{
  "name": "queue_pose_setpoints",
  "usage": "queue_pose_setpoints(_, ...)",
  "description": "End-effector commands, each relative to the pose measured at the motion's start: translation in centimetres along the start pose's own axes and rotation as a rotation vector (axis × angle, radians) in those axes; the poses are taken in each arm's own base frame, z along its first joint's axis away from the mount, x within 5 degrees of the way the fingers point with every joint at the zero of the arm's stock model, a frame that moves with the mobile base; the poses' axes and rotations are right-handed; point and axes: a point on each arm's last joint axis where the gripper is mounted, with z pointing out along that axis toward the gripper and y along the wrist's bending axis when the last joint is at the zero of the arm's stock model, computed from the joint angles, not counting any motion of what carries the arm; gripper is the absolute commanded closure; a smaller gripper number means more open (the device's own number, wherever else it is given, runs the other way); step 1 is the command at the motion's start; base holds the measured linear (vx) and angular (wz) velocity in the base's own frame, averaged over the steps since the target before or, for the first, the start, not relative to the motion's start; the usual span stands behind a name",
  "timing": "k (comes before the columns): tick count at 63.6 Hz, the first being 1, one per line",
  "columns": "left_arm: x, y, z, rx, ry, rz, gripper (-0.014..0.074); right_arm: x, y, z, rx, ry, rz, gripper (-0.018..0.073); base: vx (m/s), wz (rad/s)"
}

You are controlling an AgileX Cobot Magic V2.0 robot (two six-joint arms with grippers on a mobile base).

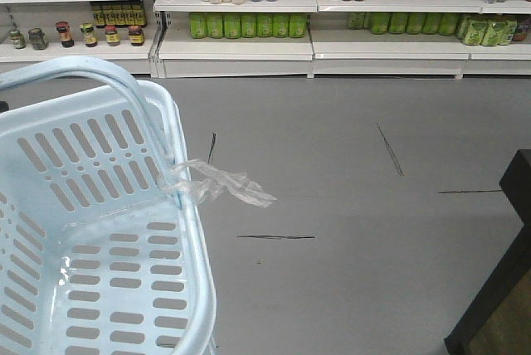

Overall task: Pick three apples into basket with both arms
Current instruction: 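Drive the base along the aisle carrying the basket in the left gripper, then turn the base toward the table with the red apples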

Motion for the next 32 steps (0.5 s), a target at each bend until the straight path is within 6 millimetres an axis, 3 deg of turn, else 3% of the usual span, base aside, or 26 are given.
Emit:
queue_pose_setpoints(1, -0.51, 1.24, -1.01, -0.081, -0.079, -0.017, 0.0603, -0.27, 0.03, 0.06, -0.004, -0.063, -0.010, 0.0568, 0.01, -0.07)
queue_pose_setpoints(32, -0.51, 1.24, -1.01, -0.081, -0.079, -0.017, 0.0603, -0.26, 0.03, 0.06, -0.004, -0.062, -0.010, 0.0568, 0.03, -0.12)
